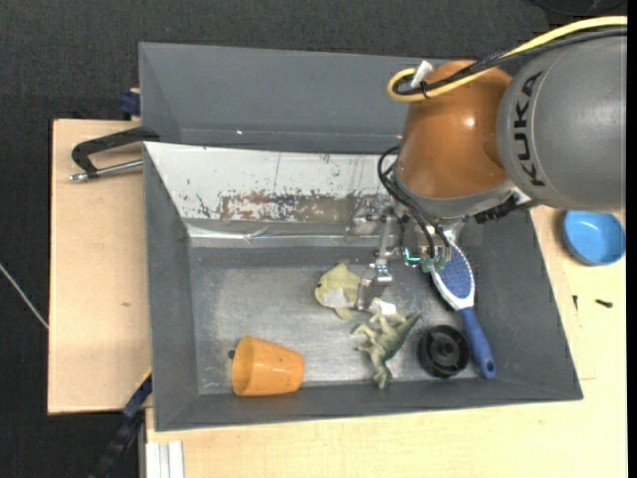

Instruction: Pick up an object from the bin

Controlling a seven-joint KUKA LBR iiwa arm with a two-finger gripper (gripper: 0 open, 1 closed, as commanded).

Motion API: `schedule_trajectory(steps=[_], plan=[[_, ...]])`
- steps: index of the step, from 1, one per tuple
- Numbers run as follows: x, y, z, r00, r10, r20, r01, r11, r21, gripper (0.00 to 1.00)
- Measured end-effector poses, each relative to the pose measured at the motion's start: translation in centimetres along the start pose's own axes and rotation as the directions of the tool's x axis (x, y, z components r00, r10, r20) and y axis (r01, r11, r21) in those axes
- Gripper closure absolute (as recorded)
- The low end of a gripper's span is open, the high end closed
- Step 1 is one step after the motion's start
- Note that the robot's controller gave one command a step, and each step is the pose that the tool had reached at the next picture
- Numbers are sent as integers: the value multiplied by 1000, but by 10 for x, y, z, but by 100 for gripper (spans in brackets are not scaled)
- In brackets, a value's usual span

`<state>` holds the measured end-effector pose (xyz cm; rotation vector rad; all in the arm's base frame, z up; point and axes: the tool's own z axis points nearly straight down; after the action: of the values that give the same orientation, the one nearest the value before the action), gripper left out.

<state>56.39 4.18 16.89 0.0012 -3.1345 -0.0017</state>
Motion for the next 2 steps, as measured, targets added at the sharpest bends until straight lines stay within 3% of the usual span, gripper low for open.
schedule_trajectory(steps=[1,2], plan=[[-6,2,96,998,-58,9,58,998,0,0],[-9,2,91,998,-57,19,57,998,0,100]])
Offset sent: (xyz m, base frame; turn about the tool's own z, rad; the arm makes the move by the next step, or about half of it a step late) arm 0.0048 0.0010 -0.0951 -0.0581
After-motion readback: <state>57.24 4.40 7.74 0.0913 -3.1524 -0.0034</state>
